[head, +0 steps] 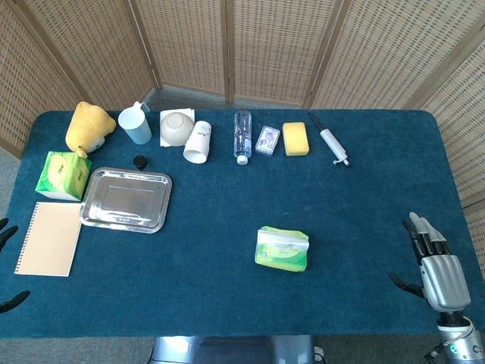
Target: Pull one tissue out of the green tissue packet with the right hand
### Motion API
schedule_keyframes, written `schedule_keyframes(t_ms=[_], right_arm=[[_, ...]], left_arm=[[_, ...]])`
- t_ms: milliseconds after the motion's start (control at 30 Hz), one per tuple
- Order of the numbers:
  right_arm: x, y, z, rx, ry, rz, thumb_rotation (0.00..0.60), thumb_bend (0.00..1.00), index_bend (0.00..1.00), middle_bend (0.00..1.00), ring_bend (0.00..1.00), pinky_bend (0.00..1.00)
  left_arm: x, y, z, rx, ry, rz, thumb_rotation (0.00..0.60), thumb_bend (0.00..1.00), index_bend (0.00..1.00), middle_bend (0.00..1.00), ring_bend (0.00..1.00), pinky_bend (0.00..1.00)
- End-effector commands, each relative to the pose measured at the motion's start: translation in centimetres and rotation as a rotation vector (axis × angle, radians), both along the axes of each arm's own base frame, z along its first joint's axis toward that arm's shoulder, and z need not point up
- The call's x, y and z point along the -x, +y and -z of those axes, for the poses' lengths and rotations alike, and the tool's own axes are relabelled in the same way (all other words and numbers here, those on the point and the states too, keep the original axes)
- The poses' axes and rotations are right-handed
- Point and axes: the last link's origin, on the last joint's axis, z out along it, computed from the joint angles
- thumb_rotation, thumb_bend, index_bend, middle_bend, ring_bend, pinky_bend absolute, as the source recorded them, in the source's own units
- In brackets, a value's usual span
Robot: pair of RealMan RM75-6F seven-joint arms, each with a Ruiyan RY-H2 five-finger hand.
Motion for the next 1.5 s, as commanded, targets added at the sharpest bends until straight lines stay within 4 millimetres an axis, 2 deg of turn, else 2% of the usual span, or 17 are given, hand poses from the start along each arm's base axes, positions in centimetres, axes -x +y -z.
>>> schedule_keyframes(t_ms=[33,233,467,667,800,900,1100,1267,1500], right_arm=[[-0.1,0.1,0.1,-0.004,-0.012,-0.009,0.600,0.00,0.00,0.04,0.02,0.17],[-1.6,-0.4,1.4,-0.071,-0.061,-0.062,0.600,0.00,0.01,0.07,0.05,0.19],[-6.5,-3.3,4.4,-0.214,-0.136,-0.185,0.600,0.00,0.06,0.12,0.11,0.24],[-9.2,-5.4,7.6,-0.282,-0.106,-0.223,0.600,0.00,0.11,0.18,0.16,0.27],[-9.8,-7.0,9.9,-0.320,-0.093,-0.202,0.600,0.00,0.14,0.21,0.17,0.27],[-10.1,-7.5,10.6,-0.326,-0.101,-0.194,0.600,0.00,0.17,0.28,0.21,0.28],[-10.7,-8.5,11.7,-0.337,-0.104,-0.178,0.600,0.05,0.22,0.32,0.26,0.32],[-11.0,-9.3,12.7,-0.340,-0.113,-0.163,0.600,0.08,0.28,0.37,0.31,0.40],[-11.3,-10.1,14.0,-0.335,-0.099,-0.158,0.600,0.19,0.40,0.47,0.40,0.56]], left_arm=[[0.0,0.0,0.0,0.000,0.001,0.002,0.600,0.00,0.02,0.00,0.00,0.00],[-0.2,-0.2,0.2,0.001,0.005,0.004,0.600,0.00,0.02,0.00,0.00,0.00],[-0.4,0.1,0.7,0.012,0.006,-0.009,0.600,0.00,0.02,0.00,0.00,0.00],[-0.2,0.1,0.7,0.014,0.010,-0.017,0.600,0.00,0.02,0.00,0.00,0.00],[0.0,0.1,0.5,0.010,0.008,-0.026,0.600,0.00,0.02,0.00,0.00,0.00],[0.1,0.1,0.4,0.007,0.007,-0.031,0.600,0.00,0.02,0.00,0.00,0.00],[0.3,0.2,0.3,0.001,0.001,-0.041,0.600,0.00,0.02,0.00,0.00,0.00],[0.3,0.2,0.3,0.003,-0.001,-0.043,0.600,0.00,0.02,0.00,0.00,0.00],[0.4,0.2,0.2,0.001,-0.003,-0.049,0.600,0.00,0.02,0.00,0.00,0.00]])
